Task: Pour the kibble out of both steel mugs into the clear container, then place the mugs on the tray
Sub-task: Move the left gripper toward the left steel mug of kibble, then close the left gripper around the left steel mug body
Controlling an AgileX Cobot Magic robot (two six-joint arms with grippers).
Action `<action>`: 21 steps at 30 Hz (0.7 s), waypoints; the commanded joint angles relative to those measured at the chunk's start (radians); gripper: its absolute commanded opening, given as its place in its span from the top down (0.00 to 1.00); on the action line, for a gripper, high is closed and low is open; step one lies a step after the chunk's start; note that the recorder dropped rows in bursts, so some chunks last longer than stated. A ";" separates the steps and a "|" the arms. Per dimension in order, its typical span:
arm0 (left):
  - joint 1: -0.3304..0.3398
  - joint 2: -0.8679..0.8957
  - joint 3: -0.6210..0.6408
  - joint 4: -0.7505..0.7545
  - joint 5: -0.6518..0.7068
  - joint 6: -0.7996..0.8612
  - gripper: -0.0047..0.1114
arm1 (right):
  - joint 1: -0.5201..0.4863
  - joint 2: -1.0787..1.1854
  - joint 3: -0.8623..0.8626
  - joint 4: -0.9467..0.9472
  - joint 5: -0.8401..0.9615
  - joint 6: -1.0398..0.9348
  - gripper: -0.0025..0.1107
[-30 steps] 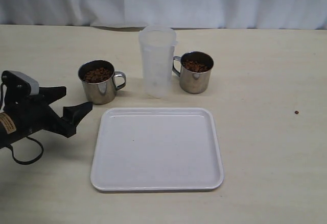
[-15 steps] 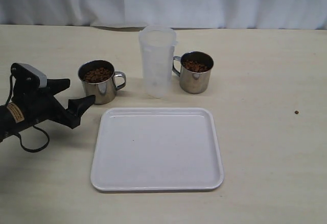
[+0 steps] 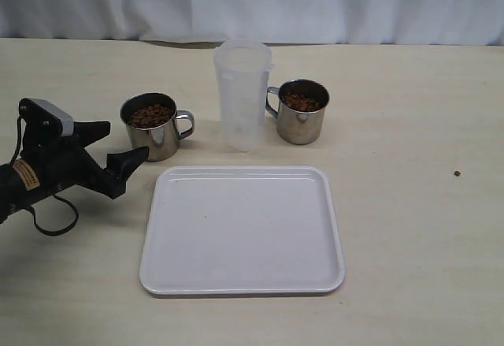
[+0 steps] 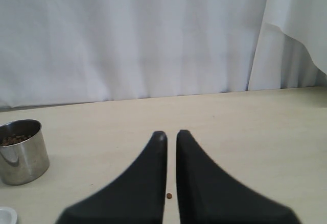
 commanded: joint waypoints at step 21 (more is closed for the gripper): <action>-0.002 0.085 -0.112 0.058 -0.003 -0.027 0.25 | -0.006 -0.003 0.005 0.003 -0.004 -0.004 0.93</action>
